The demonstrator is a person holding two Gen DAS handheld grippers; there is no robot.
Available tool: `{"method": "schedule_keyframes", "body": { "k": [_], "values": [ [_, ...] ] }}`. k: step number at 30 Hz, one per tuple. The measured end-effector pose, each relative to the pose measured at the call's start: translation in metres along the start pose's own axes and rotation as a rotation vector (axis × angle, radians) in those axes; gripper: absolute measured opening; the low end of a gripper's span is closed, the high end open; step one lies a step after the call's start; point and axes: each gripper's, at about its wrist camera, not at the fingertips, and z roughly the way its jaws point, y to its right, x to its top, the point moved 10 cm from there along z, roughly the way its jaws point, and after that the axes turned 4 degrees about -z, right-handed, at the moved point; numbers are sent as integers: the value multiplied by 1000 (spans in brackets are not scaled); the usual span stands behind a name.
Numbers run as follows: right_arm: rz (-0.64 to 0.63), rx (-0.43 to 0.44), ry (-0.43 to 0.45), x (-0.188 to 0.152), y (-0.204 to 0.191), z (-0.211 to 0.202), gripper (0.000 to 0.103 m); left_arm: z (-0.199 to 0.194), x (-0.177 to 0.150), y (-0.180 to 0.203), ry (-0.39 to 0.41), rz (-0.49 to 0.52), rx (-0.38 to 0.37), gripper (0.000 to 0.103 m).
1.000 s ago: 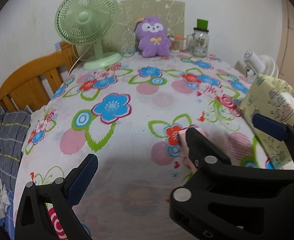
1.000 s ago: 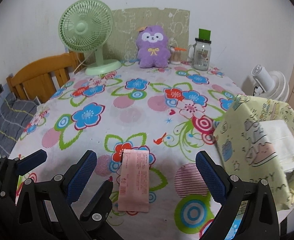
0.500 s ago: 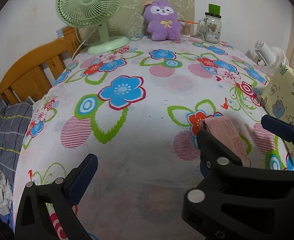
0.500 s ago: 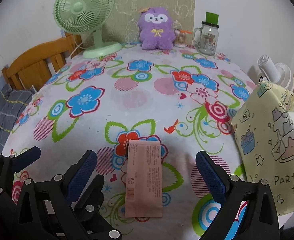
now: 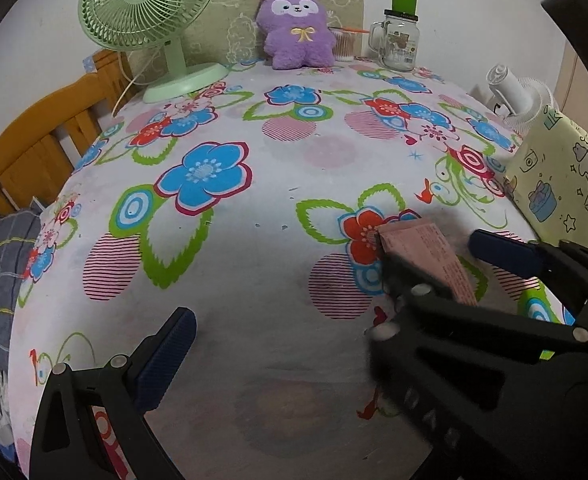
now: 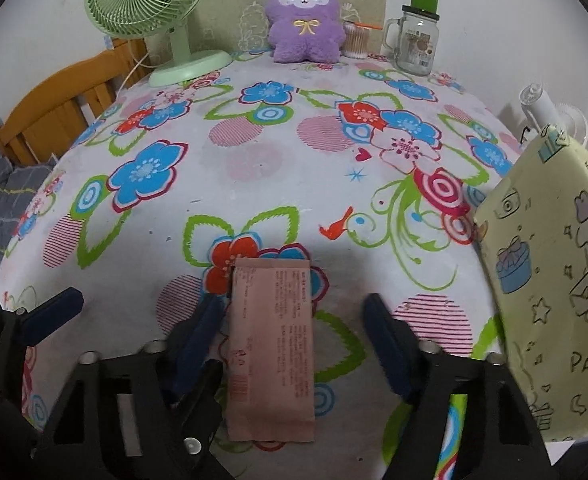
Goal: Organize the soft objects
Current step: 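Grasp the pink packet with the right gripper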
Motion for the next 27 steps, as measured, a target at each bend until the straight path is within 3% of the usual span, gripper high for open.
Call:
{"method": "schedule_keyframes", "body": {
  "k": [1,4,18,27],
  "values": [
    [-11,-1,2,1,0,0,50,0,0,1,-3,-3,-4,103],
    [-23,6,2,2,-1,-2,44,1,0,3,-9,-9,-18,102],
    [-18,43,20,3,7,-17,43,-8,5,11,6,-37,-16,102],
    [-32,47,69,9,12,-41,43,-30,13,18,57,-37,-12,102]
  ]
}}
